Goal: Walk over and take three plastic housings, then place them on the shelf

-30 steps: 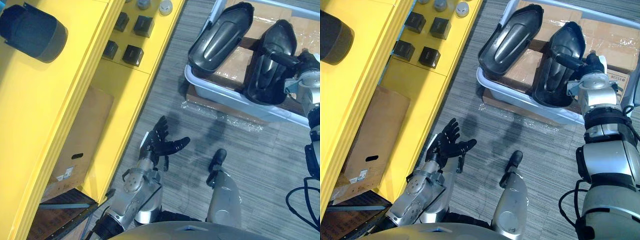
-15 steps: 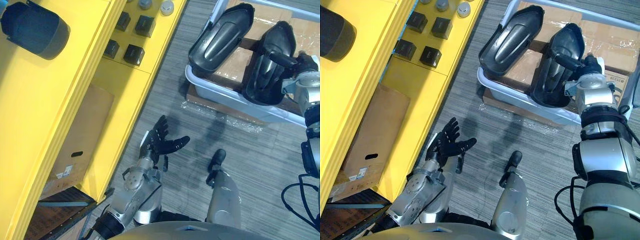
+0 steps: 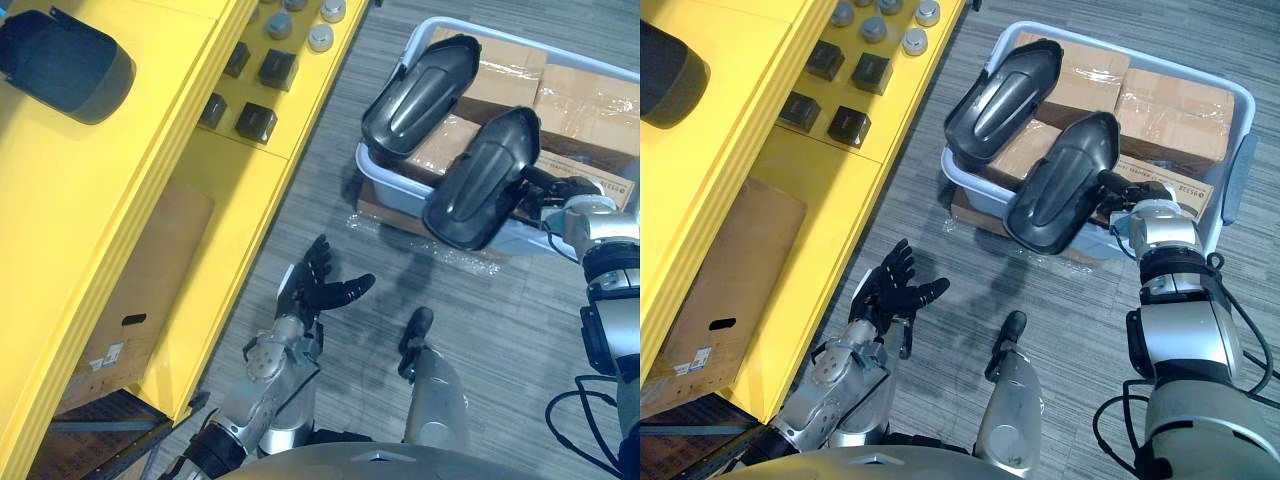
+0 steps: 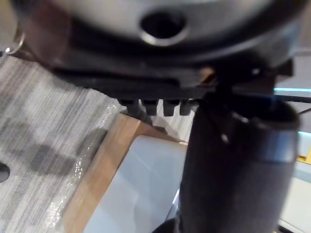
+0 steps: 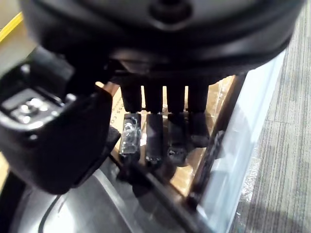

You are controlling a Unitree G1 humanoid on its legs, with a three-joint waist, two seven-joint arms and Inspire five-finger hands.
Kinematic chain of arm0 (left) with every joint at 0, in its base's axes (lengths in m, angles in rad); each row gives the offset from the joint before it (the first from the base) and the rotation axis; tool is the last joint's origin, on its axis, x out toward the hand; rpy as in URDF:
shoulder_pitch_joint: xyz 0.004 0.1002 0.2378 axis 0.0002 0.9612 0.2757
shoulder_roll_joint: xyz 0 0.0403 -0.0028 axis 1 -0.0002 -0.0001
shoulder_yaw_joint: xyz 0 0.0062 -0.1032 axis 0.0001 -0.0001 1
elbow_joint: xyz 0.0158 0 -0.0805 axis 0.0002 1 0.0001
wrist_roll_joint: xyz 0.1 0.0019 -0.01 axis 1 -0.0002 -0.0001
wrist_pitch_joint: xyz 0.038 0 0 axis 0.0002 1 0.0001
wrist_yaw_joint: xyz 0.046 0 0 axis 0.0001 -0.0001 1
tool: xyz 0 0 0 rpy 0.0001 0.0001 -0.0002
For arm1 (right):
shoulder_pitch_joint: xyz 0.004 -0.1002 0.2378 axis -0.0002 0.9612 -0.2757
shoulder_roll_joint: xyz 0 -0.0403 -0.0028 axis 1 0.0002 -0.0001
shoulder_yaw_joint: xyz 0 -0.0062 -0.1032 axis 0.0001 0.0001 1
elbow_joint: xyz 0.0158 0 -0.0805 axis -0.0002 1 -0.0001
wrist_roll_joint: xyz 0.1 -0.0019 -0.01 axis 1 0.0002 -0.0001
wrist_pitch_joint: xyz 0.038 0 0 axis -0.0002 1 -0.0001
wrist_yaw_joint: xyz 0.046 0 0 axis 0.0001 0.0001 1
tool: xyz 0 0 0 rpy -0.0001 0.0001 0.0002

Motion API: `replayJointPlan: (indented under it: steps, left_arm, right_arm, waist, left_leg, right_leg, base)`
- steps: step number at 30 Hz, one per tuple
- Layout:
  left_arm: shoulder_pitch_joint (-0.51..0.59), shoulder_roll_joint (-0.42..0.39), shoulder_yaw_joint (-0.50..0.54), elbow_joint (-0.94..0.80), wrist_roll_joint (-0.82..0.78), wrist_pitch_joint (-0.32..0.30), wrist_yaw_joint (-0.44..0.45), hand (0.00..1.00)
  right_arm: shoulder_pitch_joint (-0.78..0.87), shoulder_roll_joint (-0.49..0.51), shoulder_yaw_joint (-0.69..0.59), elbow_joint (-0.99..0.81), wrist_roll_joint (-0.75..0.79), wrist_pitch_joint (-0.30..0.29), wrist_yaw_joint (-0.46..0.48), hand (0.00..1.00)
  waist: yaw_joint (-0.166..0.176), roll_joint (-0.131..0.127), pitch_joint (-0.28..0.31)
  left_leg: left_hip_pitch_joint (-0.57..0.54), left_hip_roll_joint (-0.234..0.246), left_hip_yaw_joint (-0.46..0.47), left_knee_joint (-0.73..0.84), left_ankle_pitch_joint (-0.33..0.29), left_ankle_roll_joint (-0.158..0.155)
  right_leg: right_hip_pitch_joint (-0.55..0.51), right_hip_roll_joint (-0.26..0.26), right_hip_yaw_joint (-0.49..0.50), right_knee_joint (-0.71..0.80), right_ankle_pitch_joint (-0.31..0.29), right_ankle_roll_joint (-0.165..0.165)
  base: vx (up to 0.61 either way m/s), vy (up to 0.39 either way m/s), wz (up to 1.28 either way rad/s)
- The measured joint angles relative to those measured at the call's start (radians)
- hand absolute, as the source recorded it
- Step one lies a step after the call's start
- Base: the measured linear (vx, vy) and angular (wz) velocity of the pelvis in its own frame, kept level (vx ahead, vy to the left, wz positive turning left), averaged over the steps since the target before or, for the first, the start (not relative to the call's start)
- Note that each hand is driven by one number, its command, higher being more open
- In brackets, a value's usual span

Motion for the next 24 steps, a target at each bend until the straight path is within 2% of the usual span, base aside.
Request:
replayJointPlan:
  steps: [11,16,18,24]
  left_arm:
    - [-0.001,-0.004,0.001,-0.039,-0.021,0.001,0.007,1.0]
    - [-0.003,-0.005,0.0,-0.039,-0.021,0.001,0.007,1.0]
    - [0.001,-0.008,0.0,-0.039,-0.021,0.001,0.007,1.0]
    - [0.025,-0.022,0.0,-0.039,-0.021,0.001,0.007,1.0]
  right_arm:
    - [0.02,0.02,-0.062,-0.001,-0.001,-0.012,0.0,0.0]
    - [0.03,0.024,-0.062,-0.001,-0.001,-0.053,-0.033,0.0]
    - [0.03,0.046,-0.06,-0.001,0.0,-0.095,-0.104,0.0]
    - [0.027,0.052,-0.041,-0.056,-0.003,-0.17,-0.278,0.0]
  waist:
    - [0.002,0.0,0.0]
    - [0.002,0.0,0.0]
    - [0.001,-0.001,0.0]
    - [-0.003,-0.001,0.001]
  left_leg:
    - [-0.004,0.0,0.0,-0.008,0.01,-0.001]
    - [-0.006,-0.001,0.001,-0.008,0.012,-0.001]
    - [-0.006,-0.001,0.001,-0.008,0.012,0.0]
    - [-0.012,-0.002,0.001,-0.002,0.014,0.001]
  right_leg:
    - [-0.01,-0.004,0.0,0.006,-0.001,0.0]
    - [-0.017,-0.008,0.0,0.015,-0.001,0.0]
    - [-0.018,-0.009,0.0,0.016,-0.001,0.001]
    - [-0.025,-0.012,0.0,0.018,0.002,0.0]
  base:
    - [0.0,0.006,0.0]
    - [0.0,0.006,0.0]
    - [0.0,0.0,0.0]
    - [0.01,0.011,0.0]
